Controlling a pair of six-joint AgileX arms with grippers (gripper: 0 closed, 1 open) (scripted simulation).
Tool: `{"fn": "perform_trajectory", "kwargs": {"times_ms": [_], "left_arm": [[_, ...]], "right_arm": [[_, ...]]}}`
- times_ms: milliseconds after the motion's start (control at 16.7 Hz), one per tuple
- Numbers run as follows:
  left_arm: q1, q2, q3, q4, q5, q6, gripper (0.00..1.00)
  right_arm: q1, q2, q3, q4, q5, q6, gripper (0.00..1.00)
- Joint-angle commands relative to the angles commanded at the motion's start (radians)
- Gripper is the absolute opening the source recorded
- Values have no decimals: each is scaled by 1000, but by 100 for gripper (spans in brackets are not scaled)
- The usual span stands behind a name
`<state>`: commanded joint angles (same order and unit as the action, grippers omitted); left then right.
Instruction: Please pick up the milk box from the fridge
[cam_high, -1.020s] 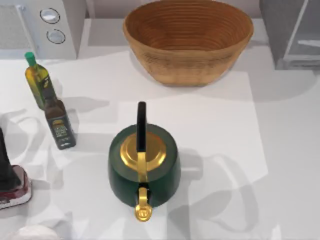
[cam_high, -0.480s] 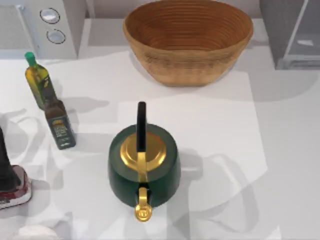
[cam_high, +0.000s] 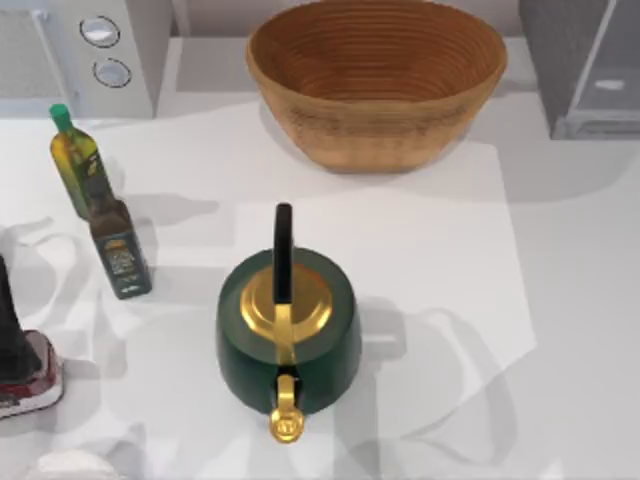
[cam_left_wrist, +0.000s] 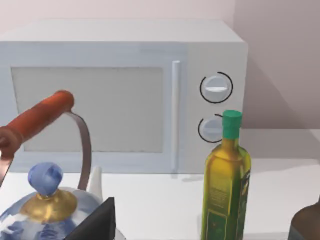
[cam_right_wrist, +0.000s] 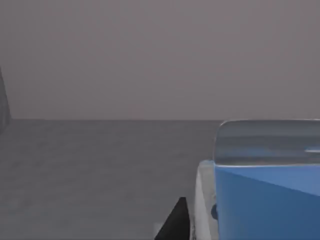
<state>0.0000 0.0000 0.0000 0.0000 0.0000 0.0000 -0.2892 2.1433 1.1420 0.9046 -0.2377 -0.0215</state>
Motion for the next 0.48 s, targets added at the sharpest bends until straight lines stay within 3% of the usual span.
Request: {"fn": "perform_trajectory", "kwargs": {"times_ms": [480], "left_arm": [[0,0,0,0,0,0,100]], "right_arm": [[-37,-213,-299,180,-35,-20,0]]}}
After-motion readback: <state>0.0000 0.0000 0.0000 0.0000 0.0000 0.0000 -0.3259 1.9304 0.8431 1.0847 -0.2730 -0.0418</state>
